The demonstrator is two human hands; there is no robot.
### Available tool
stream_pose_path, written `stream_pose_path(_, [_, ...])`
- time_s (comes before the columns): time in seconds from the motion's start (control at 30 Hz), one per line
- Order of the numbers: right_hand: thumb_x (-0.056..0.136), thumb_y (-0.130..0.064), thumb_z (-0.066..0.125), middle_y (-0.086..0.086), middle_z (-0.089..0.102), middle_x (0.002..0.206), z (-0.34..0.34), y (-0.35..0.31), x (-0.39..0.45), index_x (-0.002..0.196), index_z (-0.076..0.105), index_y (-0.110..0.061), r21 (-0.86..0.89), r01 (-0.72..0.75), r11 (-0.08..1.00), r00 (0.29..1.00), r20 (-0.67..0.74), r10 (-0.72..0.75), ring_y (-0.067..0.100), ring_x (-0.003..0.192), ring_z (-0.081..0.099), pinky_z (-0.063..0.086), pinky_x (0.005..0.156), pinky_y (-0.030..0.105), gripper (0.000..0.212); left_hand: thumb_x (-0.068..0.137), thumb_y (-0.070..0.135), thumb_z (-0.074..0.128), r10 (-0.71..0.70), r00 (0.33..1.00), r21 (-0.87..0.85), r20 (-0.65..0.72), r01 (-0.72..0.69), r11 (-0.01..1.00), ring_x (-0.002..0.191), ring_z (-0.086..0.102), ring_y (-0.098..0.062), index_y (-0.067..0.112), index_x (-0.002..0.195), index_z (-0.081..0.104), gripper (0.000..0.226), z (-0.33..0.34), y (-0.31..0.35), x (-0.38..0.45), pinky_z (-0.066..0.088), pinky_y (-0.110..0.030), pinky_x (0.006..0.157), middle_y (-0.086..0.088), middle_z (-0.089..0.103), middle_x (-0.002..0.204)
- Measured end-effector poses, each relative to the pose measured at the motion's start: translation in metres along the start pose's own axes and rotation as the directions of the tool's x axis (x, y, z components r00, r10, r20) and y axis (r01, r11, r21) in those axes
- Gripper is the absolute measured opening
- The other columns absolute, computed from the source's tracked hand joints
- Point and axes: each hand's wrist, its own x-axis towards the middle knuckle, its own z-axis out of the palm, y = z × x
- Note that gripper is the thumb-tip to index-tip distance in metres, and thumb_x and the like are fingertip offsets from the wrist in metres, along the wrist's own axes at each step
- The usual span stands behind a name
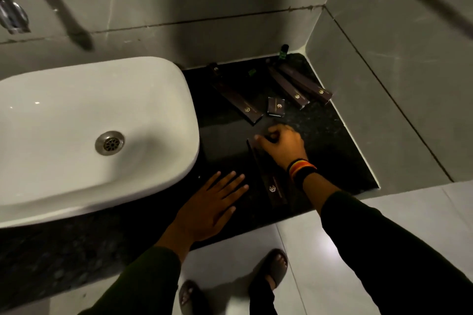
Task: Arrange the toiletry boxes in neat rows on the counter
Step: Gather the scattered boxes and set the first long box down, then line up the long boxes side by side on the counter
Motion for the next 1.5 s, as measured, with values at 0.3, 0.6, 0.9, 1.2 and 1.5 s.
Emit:
stream_pose_path(0.3, [0.083, -0.038, 0.066, 0.012, 0.066, 0.116, 0.005, -0.054, 0.085, 0.12, 0.059, -0.014, -0.235, 0.252, 0.939, 0.967, 0.081, -0.24, 0.033, 0.109, 0.06, 0.052, 0.092, 0.045, 0.045, 0.113, 0.033, 0.039, -0.026, 0.999, 0.046, 0.03, 0.025, 0.999, 0.17, 0.009, -0.019, 0.023, 0.175, 0.028, 0.064, -0.004, 0.004, 0.003, 0.009, -0.049, 0.135, 0.002, 0.018, 0.184])
stream_pose_path(0.6, [0.072, -0.027, 0.076, 0.008, 0.064, 0.112, -0.005, -0.038, 0.05, 0.112, 0.058, -0.015, -0.114, 0.147, 0.983, 0.989, 0.046, -0.142, 0.026, 0.099, 0.063, 0.056, 0.084, 0.04, 0.045, 0.115, 0.034, 0.037, -0.017, 0.999, 0.001, 0.035, 0.017, 1.0, 0.171, 0.007, -0.019, 0.023, 0.175, 0.029, 0.062, 0.001, -0.001, 0.002, 0.01, -0.05, 0.135, 0.002, 0.017, 0.184])
stream_pose_path(0.9, [0.07, -0.028, 0.079, 0.004, 0.067, 0.102, -0.022, 0.059, -0.075, 0.106, 0.06, -0.018, 0.026, -0.11, 0.994, 0.988, -0.105, 0.112, 0.023, 0.094, 0.065, 0.051, 0.082, 0.03, 0.041, 0.115, 0.037, 0.034, -0.013, 0.999, 0.067, 0.03, 0.011, 0.998, 0.169, 0.016, -0.023, 0.022, 0.174, 0.031, 0.061, -0.001, 0.0, 0.003, 0.013, -0.05, 0.135, -0.001, 0.024, 0.182])
stream_pose_path(1.2, [0.07, -0.035, 0.081, 0.004, 0.064, 0.11, -0.012, 0.075, -0.095, 0.111, 0.057, -0.02, 0.048, -0.106, 0.993, 0.99, -0.086, 0.11, 0.022, 0.102, 0.063, 0.055, 0.093, 0.039, 0.05, 0.116, 0.04, 0.028, -0.034, 0.998, 0.056, 0.058, 0.031, 0.998, 0.17, 0.011, -0.019, 0.024, 0.175, 0.027, 0.061, 0.0, 0.002, 0.001, 0.017, -0.052, 0.135, 0.002, 0.02, 0.183])
stream_pose_path(1.5, [0.083, -0.036, 0.069, 0.008, 0.061, 0.115, -0.037, 0.053, -0.008, 0.112, 0.06, -0.018, -0.036, -0.016, 0.999, 0.983, -0.186, 0.009, 0.027, 0.102, 0.064, 0.053, 0.092, 0.042, 0.035, 0.118, 0.04, 0.034, -0.033, 0.999, 0.016, 0.012, 0.033, 0.999, 0.17, 0.009, -0.02, 0.024, 0.175, 0.026, 0.059, 0.003, 0.001, 0.0, 0.004, -0.045, 0.136, 0.002, 0.018, 0.183])
